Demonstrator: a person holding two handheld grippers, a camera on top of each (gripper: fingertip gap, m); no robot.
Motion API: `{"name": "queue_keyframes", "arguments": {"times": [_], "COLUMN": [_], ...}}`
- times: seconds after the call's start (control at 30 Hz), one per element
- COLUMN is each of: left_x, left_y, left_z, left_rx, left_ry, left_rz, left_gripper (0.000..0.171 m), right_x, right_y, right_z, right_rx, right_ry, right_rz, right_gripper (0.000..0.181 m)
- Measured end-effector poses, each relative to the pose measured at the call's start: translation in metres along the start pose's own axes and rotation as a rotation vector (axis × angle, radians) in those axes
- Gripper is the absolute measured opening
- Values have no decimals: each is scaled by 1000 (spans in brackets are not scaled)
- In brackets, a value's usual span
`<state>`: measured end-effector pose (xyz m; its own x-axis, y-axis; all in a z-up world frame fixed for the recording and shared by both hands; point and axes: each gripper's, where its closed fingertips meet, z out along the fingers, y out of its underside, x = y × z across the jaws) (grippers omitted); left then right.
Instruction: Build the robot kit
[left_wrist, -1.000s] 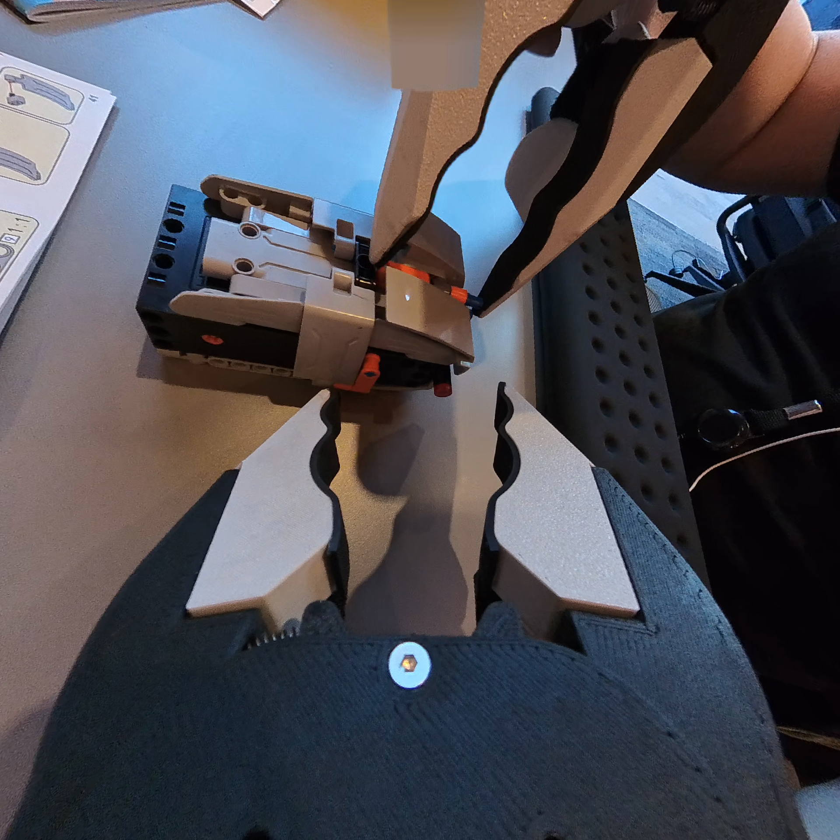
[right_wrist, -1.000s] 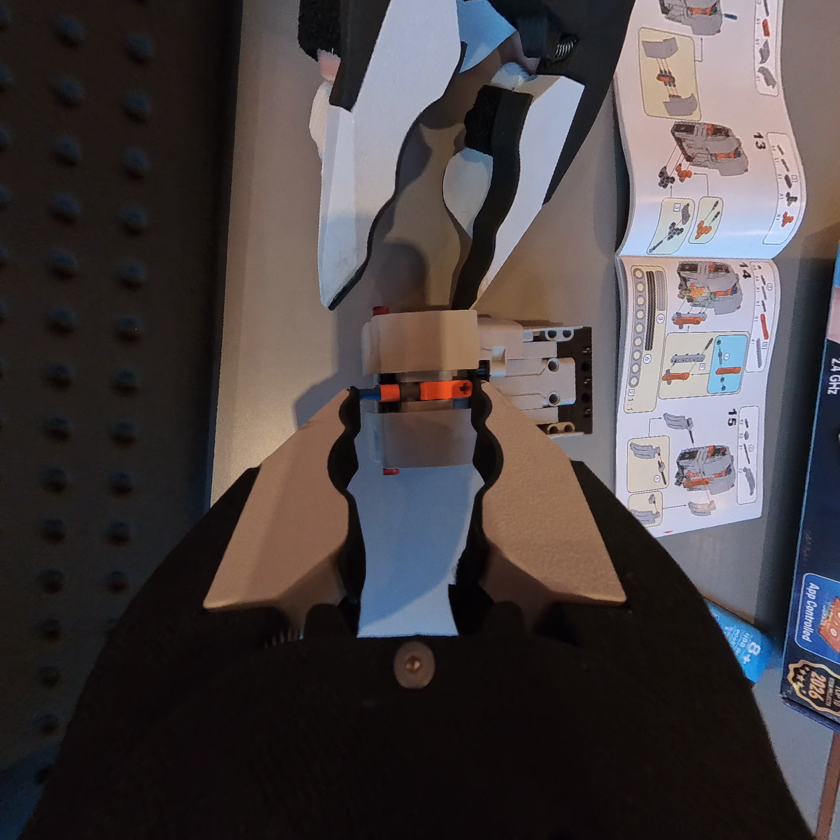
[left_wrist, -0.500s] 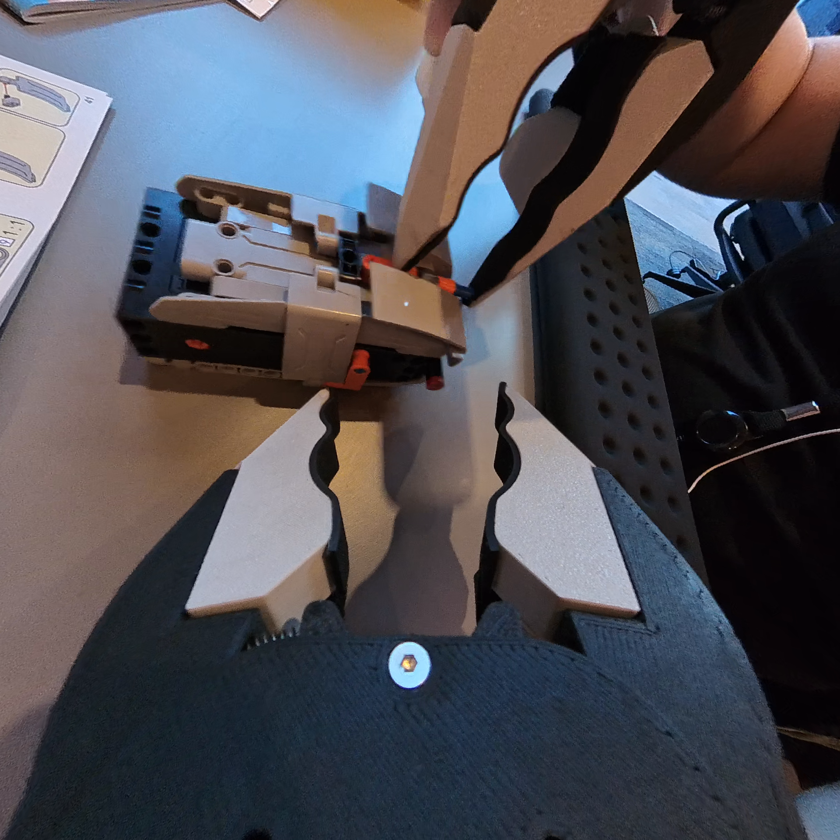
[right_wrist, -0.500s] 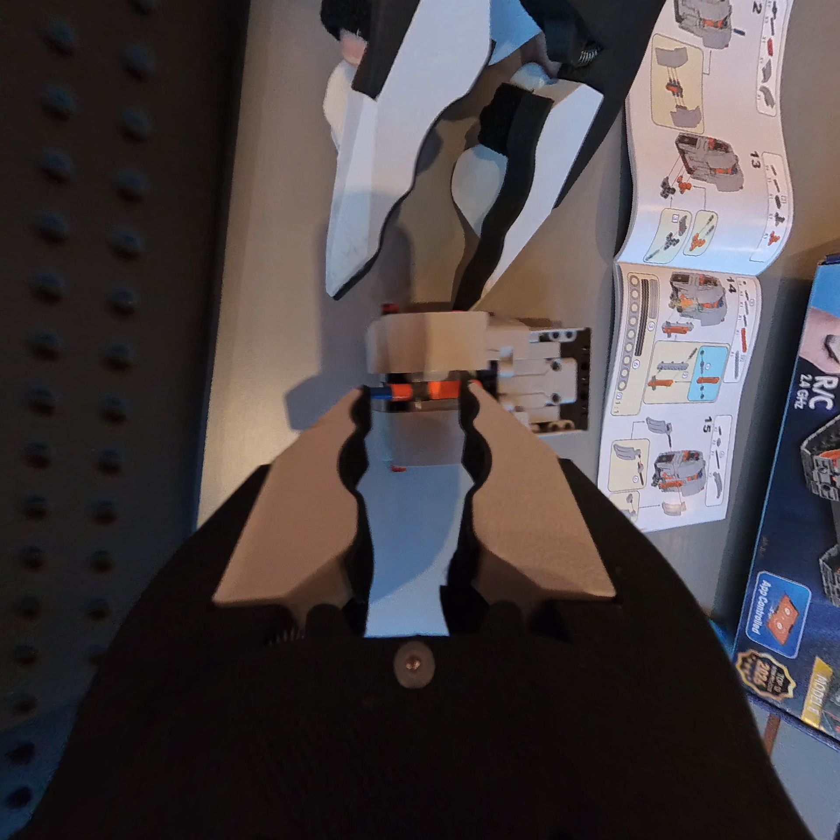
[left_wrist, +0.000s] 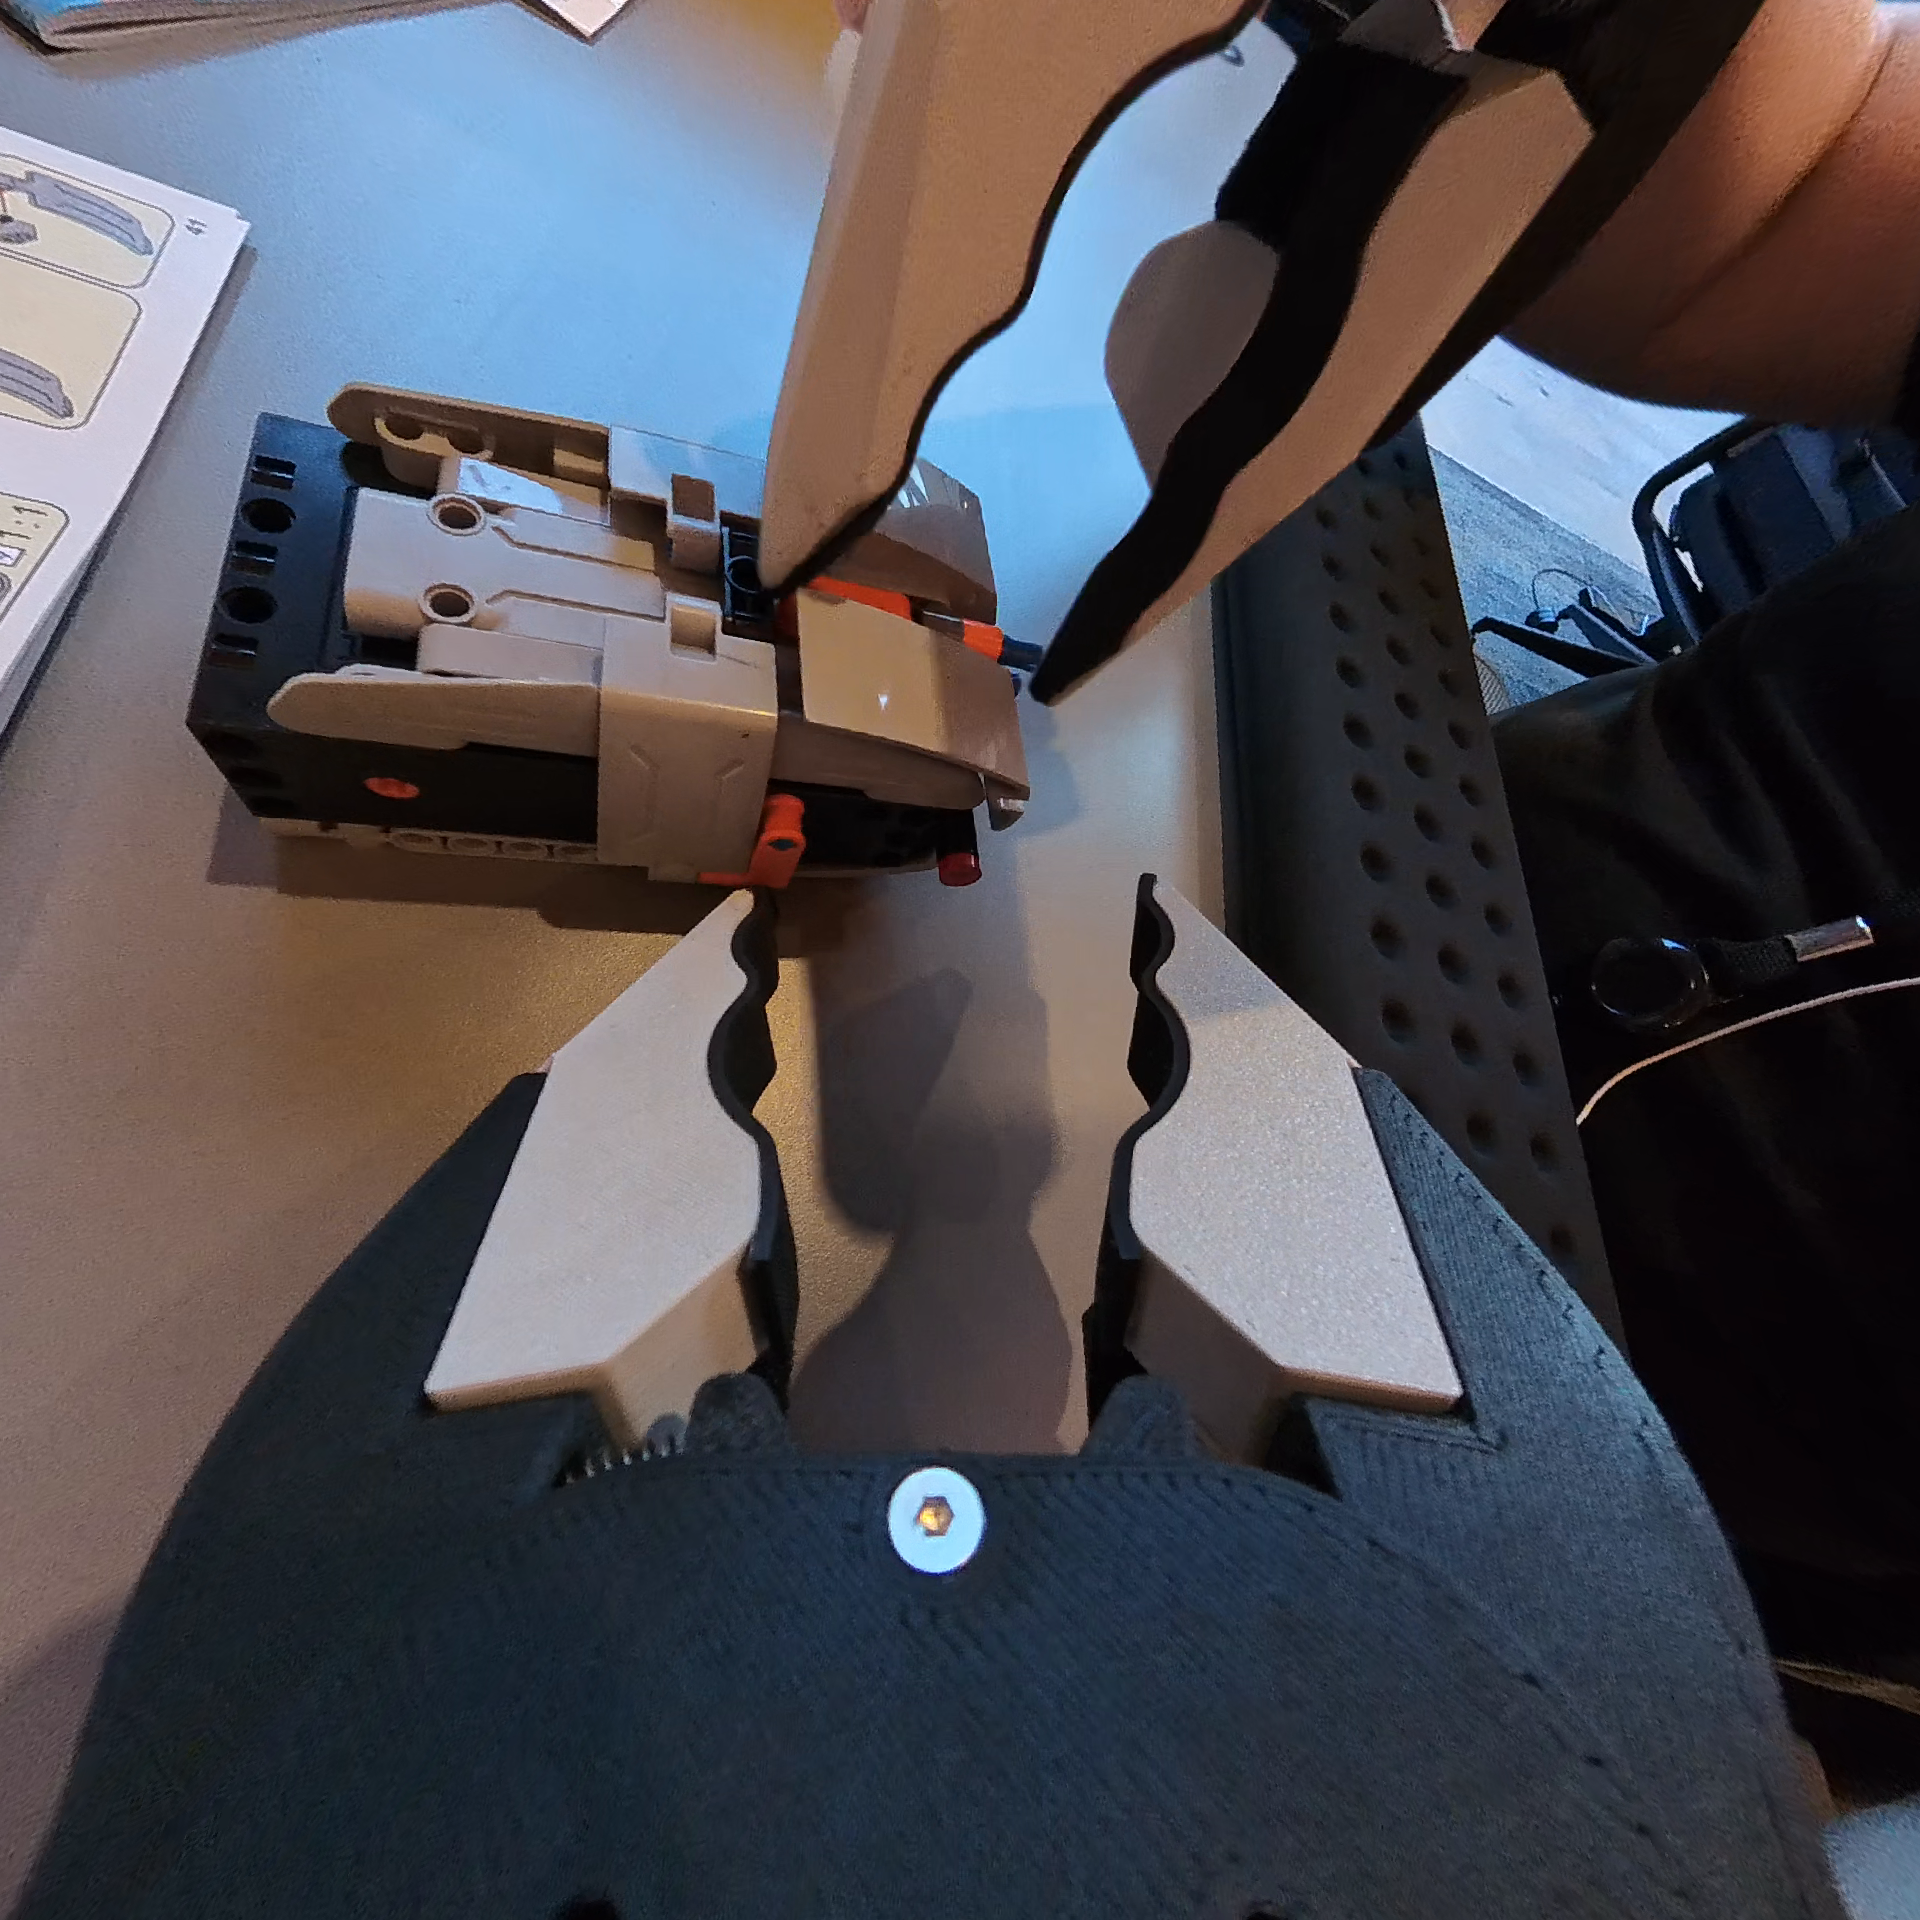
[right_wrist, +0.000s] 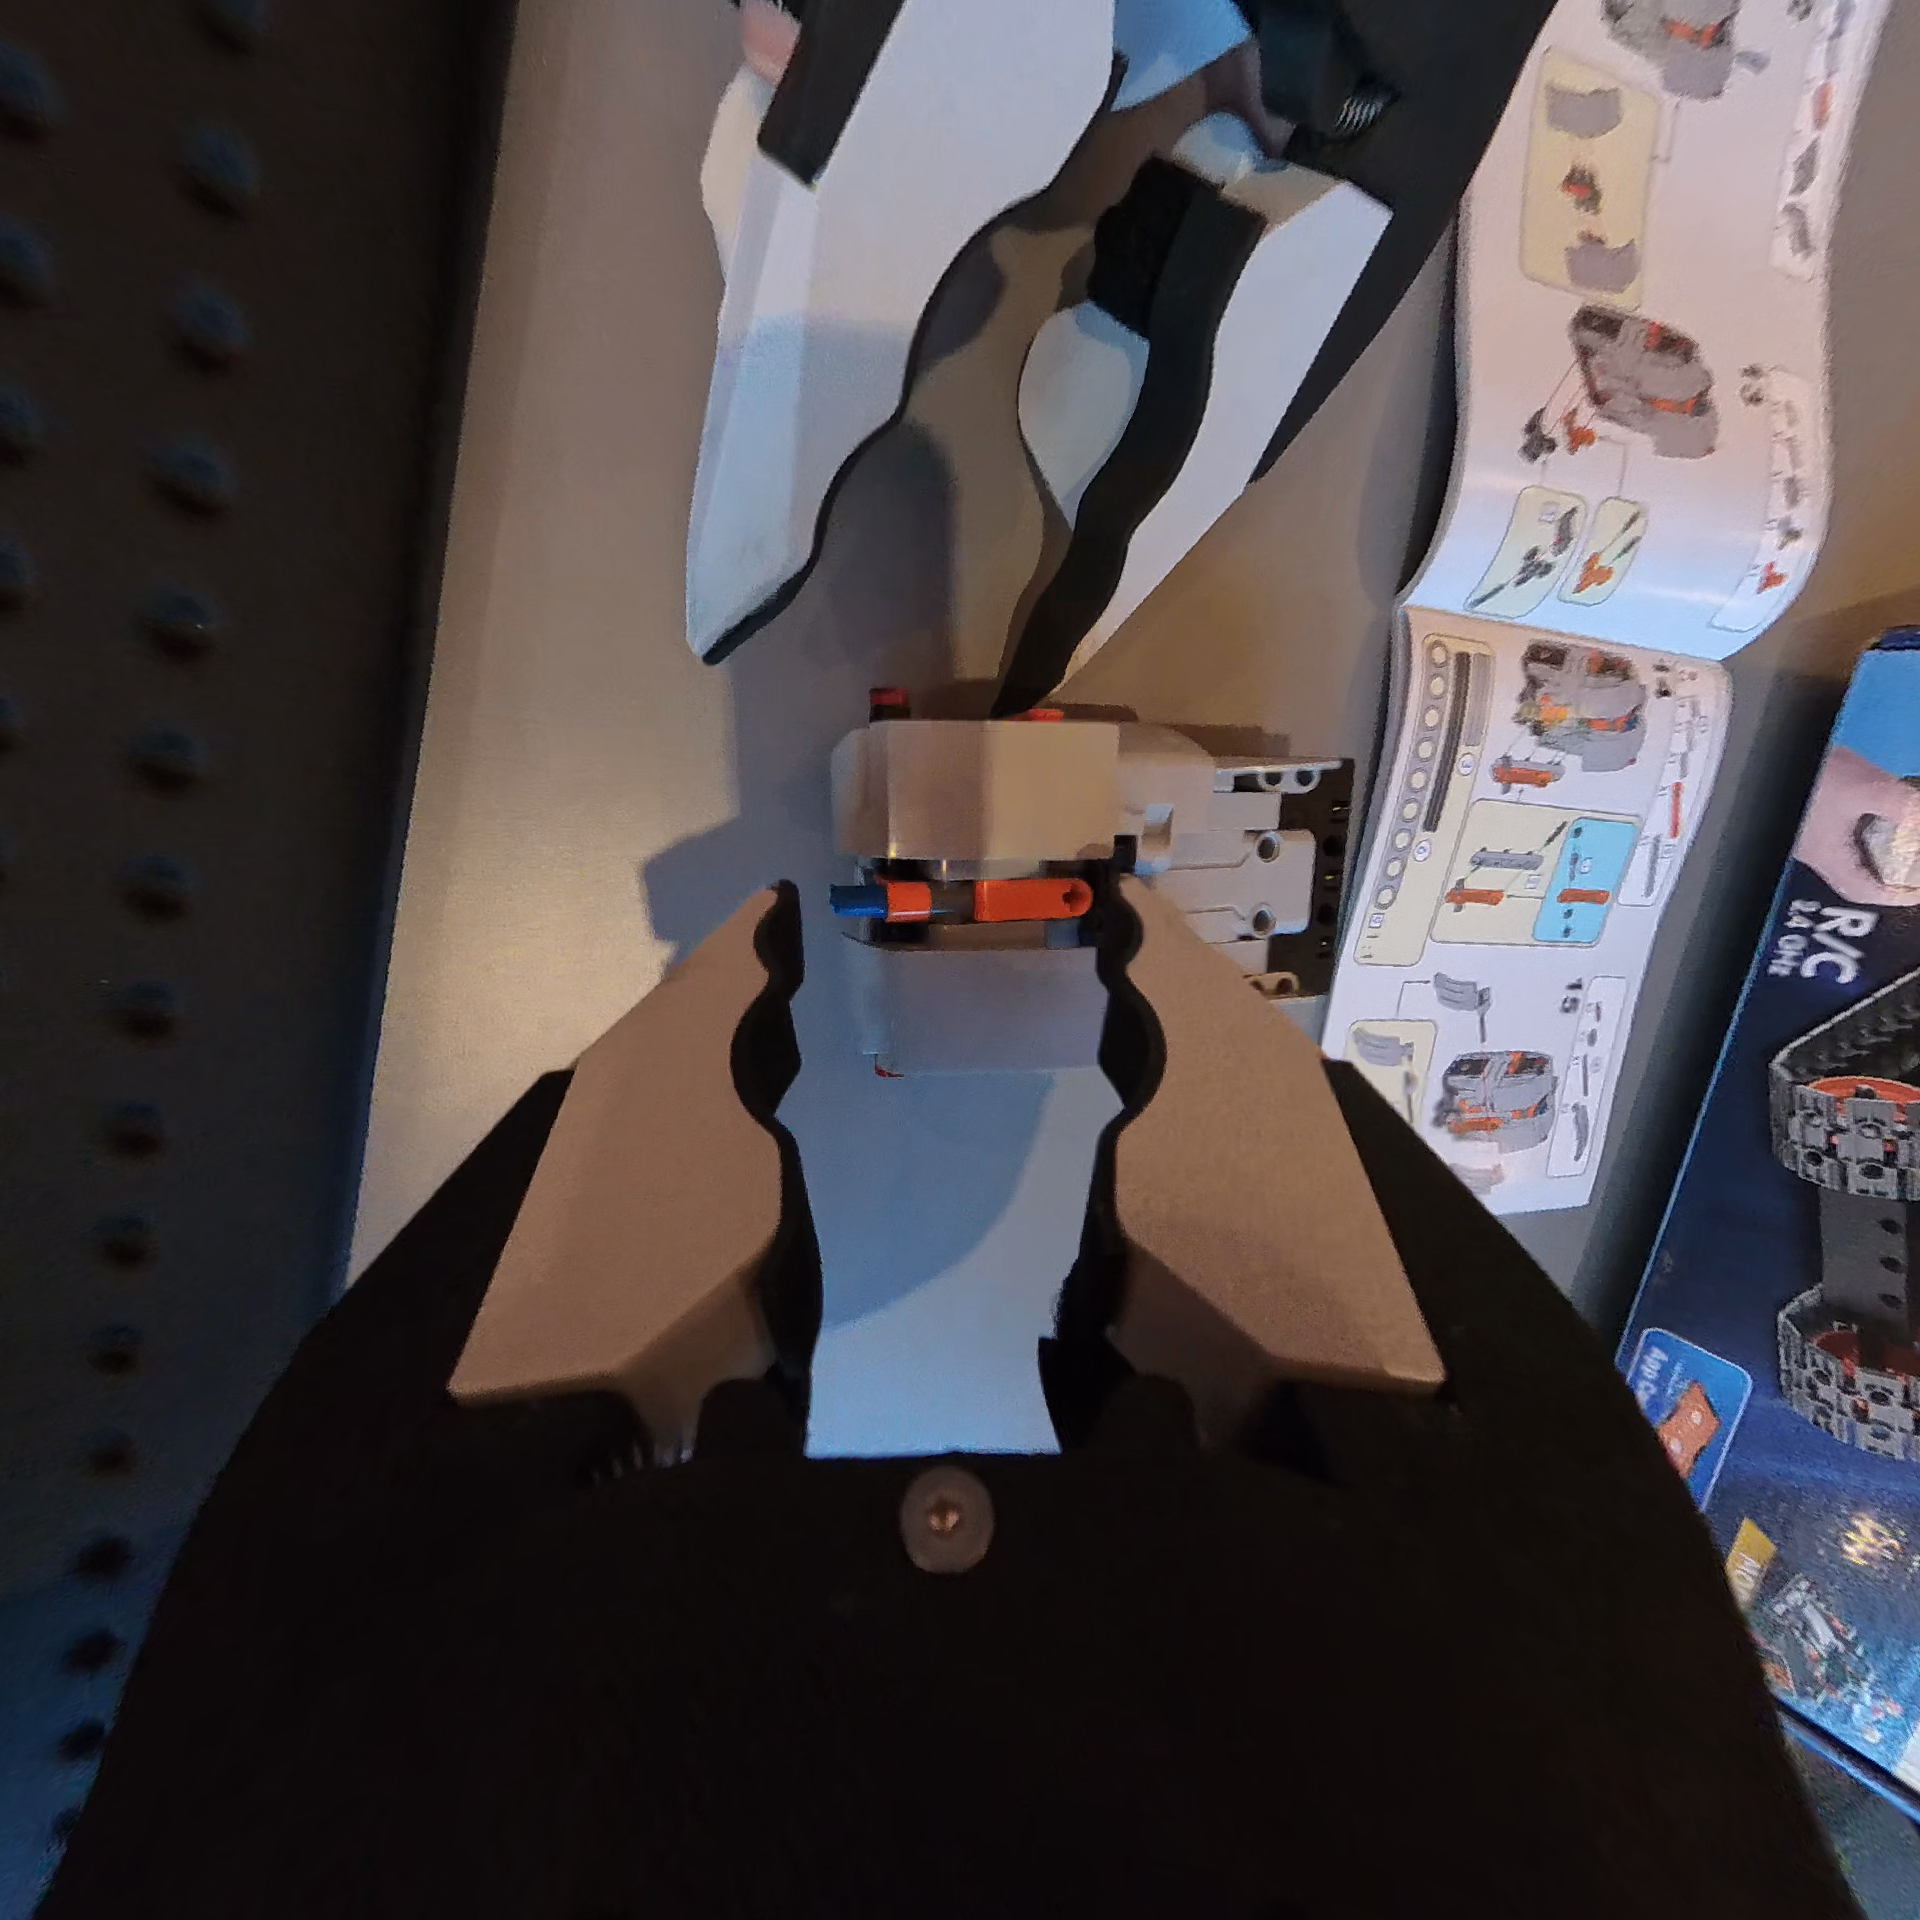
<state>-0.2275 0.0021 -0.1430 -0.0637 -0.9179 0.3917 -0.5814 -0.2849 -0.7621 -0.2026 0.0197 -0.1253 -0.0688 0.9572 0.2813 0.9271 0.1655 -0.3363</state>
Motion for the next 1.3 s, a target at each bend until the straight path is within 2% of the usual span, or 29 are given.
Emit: {"name": "queue_keyframes", "arguments": {"times": [0.07,0.5,1.13,1.3], "left_x": [0,1,-1,-7], "left_y": [0,0,0,-11], "left_z": [0,0,-2,-17], "left_rx": [0,-1,4,77], "left_ry": [3,11,9,-24], "left_rz": [-1,-4,-10,-2], "left_gripper": [65,64,64,63], "right_x": [2,3,8,13], "right_y": [1,4,6,4], "right_z": [0,1,2,-4], "right_rx": [-27,-104,-82,-5], "right_ry": [1,-7,51,69], "right_rz": [-7,-69,-85,-8], "right_gripper": [49,48,43,47]}}
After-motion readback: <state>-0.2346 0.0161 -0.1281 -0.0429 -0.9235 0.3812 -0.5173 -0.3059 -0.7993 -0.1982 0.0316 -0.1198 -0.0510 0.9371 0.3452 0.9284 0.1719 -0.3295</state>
